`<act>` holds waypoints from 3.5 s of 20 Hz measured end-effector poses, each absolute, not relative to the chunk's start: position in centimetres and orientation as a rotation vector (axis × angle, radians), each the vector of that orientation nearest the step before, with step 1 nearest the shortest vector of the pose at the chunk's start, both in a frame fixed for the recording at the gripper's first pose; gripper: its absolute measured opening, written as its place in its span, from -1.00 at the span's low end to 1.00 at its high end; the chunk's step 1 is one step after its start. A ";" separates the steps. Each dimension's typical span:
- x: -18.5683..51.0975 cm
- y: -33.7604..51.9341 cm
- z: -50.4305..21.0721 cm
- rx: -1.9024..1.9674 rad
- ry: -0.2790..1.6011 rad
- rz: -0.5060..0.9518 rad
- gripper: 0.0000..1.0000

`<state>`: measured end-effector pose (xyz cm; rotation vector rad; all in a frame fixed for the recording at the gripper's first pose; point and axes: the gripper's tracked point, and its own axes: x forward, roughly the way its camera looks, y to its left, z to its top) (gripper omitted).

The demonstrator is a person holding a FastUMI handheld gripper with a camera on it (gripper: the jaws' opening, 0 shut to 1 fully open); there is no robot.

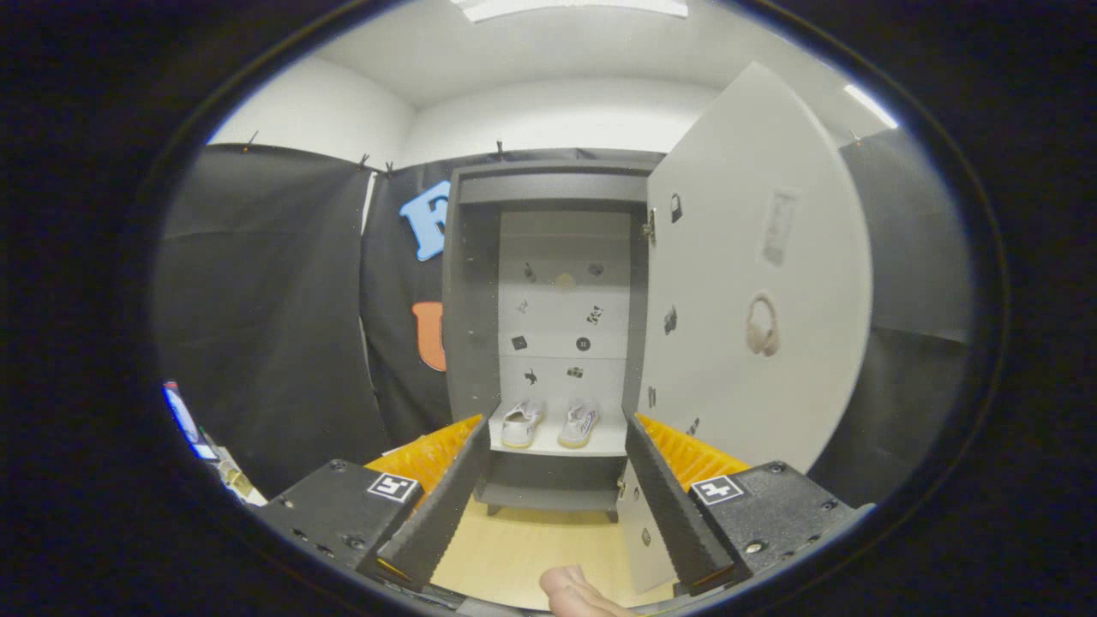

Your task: Open the shoe cabinet door, grab the shoes and put them into the shoe cabinet, then close the shoe cabinet door.

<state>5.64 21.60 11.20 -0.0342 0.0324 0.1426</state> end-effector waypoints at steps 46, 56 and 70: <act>8.3 4.3 5.3 -0.155 0.071 0.241 0.83; 9.1 15.5 5.0 -0.163 0.051 0.283 0.83; 16.7 25.1 4.8 -0.072 0.017 0.269 0.89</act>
